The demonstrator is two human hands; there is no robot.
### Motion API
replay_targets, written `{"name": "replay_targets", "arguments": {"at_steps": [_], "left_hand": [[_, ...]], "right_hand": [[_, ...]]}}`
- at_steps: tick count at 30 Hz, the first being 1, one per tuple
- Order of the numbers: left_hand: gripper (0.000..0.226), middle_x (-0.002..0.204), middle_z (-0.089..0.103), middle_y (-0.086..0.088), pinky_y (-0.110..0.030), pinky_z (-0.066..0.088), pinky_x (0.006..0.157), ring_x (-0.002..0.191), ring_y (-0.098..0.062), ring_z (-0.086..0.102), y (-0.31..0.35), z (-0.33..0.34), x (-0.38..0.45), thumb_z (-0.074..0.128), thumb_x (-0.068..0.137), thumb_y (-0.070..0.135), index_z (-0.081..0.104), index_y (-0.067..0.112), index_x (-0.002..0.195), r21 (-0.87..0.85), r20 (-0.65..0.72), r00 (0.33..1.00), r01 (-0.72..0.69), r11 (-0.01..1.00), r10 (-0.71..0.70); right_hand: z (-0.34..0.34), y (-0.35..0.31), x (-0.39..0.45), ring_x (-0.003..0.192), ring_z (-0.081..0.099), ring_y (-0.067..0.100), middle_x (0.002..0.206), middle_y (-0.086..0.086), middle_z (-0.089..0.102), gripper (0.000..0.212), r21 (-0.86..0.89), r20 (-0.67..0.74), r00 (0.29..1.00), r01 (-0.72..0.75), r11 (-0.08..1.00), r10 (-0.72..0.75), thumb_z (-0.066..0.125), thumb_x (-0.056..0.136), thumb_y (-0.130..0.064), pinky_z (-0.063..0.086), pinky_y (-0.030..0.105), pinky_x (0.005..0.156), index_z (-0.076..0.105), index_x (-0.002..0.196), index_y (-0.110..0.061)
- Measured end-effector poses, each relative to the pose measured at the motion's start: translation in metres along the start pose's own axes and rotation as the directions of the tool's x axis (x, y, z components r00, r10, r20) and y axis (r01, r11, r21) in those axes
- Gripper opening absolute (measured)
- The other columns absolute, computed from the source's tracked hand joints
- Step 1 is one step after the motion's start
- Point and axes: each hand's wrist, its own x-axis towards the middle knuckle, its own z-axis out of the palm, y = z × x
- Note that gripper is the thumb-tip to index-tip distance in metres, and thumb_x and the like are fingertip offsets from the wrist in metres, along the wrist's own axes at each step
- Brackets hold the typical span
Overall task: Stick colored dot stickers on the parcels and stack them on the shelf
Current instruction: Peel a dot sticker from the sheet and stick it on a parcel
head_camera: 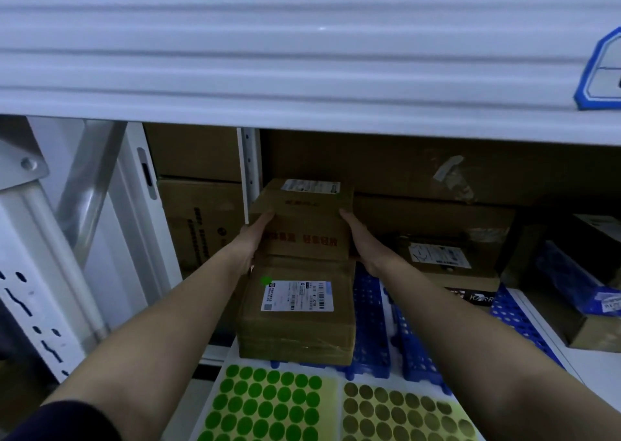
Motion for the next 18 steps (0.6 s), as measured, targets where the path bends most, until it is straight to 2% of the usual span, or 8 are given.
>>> {"name": "replay_targets", "arguments": {"at_steps": [2,4,6,9,11,13,15,18], "left_hand": [[0.085,0.134,0.053,-0.012,-0.028,0.047,0.056,0.084,-0.020,0.058,-0.001,0.000,0.002,0.059,0.080,0.062,0.031,0.016,0.146,-0.023,0.020,1.000,-0.009,1.000,0.010],[0.077,0.132,0.053,-0.010,-0.031,0.047,0.065,0.088,-0.020,0.056,-0.002,0.000,0.004,0.055,0.085,0.059,0.034,0.014,0.145,-0.021,0.027,1.000,-0.007,1.000,0.008],[0.064,0.126,0.054,-0.007,-0.033,0.043,0.078,0.094,-0.020,0.051,-0.003,0.001,0.003,0.049,0.091,0.053,0.040,0.013,0.141,0.014,0.039,0.999,-0.009,1.000,0.008],[0.059,0.127,0.053,-0.005,-0.034,0.037,0.087,0.108,-0.025,0.050,-0.006,0.001,0.005,0.046,0.093,0.052,0.041,0.016,0.139,0.042,0.034,0.999,0.003,0.999,-0.005],[0.061,0.135,0.051,-0.007,-0.034,0.036,0.089,0.119,-0.027,0.048,-0.006,0.001,0.007,0.046,0.093,0.053,0.039,0.017,0.141,0.044,0.021,1.000,-0.001,0.999,0.000],[0.056,0.134,0.051,-0.006,-0.033,0.035,0.089,0.122,-0.026,0.047,-0.008,0.000,0.008,0.044,0.095,0.051,0.039,0.019,0.140,0.052,0.023,1.000,-0.009,0.999,0.007],[0.048,0.124,0.052,-0.001,-0.033,0.036,0.089,0.111,-0.023,0.049,-0.009,0.000,0.008,0.042,0.095,0.051,0.043,0.021,0.133,0.054,0.013,1.000,-0.010,0.999,0.009],[0.065,0.128,0.054,-0.008,-0.036,0.041,0.087,0.112,-0.028,0.051,-0.014,-0.004,0.012,0.042,0.091,0.054,0.033,0.015,0.142,0.052,-0.035,0.999,0.023,0.998,-0.021]], "right_hand": [[-0.002,0.005,0.013,0.129,0.043,0.021,0.150,0.000,0.035,0.120,-0.041,-0.021,1.000,-0.001,0.999,0.000,0.055,0.053,-0.092,0.040,0.043,0.104,0.019,0.151,-0.034],[-0.004,0.011,0.023,0.137,0.033,0.020,0.156,-0.005,0.025,0.124,-0.057,-0.019,1.000,0.013,0.998,-0.014,0.053,0.048,-0.096,0.028,0.045,0.114,0.017,0.151,-0.037],[0.002,0.005,0.014,0.137,0.032,0.018,0.157,-0.005,0.023,0.116,-0.068,-0.007,1.000,0.021,0.997,-0.021,0.050,0.058,-0.092,0.031,0.036,0.109,0.015,0.152,-0.034],[0.001,0.009,0.014,0.118,0.045,0.015,0.150,0.003,0.035,0.079,-0.053,0.018,0.999,0.037,0.998,-0.036,0.040,0.090,-0.066,0.041,0.019,0.077,0.016,0.153,-0.026],[0.001,0.011,0.013,0.109,0.046,0.013,0.147,0.004,0.038,0.070,-0.046,0.023,0.999,0.035,0.998,-0.034,0.037,0.096,-0.058,0.040,0.016,0.068,0.016,0.153,-0.023],[0.004,0.010,0.011,0.110,0.044,0.013,0.148,0.004,0.037,0.071,-0.049,-0.004,0.999,0.032,0.998,-0.032,0.036,0.096,-0.058,0.040,0.016,0.071,0.013,0.153,-0.023],[0.005,0.012,0.010,0.119,0.043,0.015,0.150,0.003,0.033,0.077,-0.051,-0.025,1.000,0.015,0.999,-0.016,0.037,0.094,-0.061,0.037,0.020,0.085,0.007,0.154,-0.022],[0.004,0.013,0.008,0.135,0.035,0.021,0.153,0.003,0.027,0.087,-0.083,-0.040,0.999,0.003,0.997,-0.006,0.044,0.092,-0.060,0.030,0.025,0.092,-0.001,0.154,-0.020]]}}
